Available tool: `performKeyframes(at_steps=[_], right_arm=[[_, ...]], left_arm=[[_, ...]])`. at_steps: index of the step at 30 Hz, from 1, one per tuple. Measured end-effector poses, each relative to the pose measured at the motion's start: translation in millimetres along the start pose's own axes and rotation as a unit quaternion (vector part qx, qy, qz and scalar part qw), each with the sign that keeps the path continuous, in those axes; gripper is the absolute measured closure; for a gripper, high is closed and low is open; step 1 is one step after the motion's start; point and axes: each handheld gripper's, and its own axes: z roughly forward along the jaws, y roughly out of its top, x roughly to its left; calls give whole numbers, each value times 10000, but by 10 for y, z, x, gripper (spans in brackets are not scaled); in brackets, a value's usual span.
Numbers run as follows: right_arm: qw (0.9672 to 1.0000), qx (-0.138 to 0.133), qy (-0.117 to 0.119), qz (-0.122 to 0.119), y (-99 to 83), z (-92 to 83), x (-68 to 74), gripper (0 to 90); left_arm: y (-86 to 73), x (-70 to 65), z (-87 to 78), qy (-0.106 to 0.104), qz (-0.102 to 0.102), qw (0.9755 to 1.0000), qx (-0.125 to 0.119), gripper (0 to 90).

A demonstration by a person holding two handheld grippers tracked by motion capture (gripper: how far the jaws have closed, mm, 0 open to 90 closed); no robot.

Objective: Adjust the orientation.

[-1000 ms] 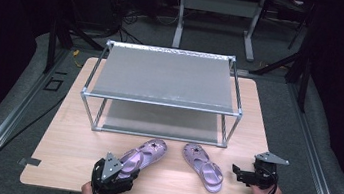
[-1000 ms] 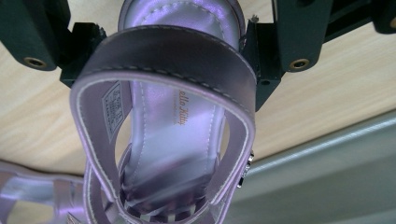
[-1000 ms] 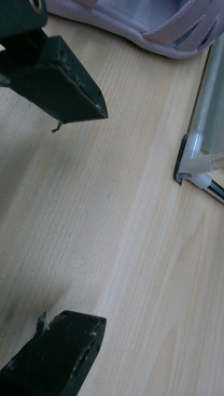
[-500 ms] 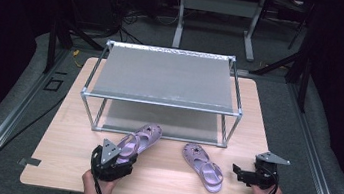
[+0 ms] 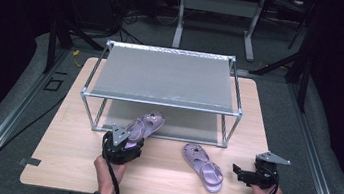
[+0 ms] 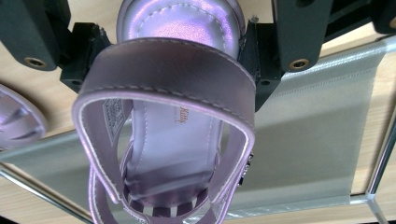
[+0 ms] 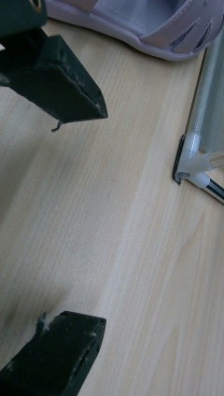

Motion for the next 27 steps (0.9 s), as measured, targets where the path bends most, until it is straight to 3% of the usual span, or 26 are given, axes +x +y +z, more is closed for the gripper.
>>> performKeyframes(at_steps=[5,10,17,27], right_arm=[[10000,-5,-13,-26,-1,-3,3,18],[10000,-7,-5,-23,0,-3,1,17],[10000,-1,-23,-31,0,-3,4,17],[10000,-13,-8,-27,-2,-4,3,18]], left_arm=[[49,5,165,40,-32,10000,79,367],[133,35,327,223,-61,9997,108,368],[131,23,597,359,-50,9987,363,368],[200,85,708,448,-155,9982,365,367]])
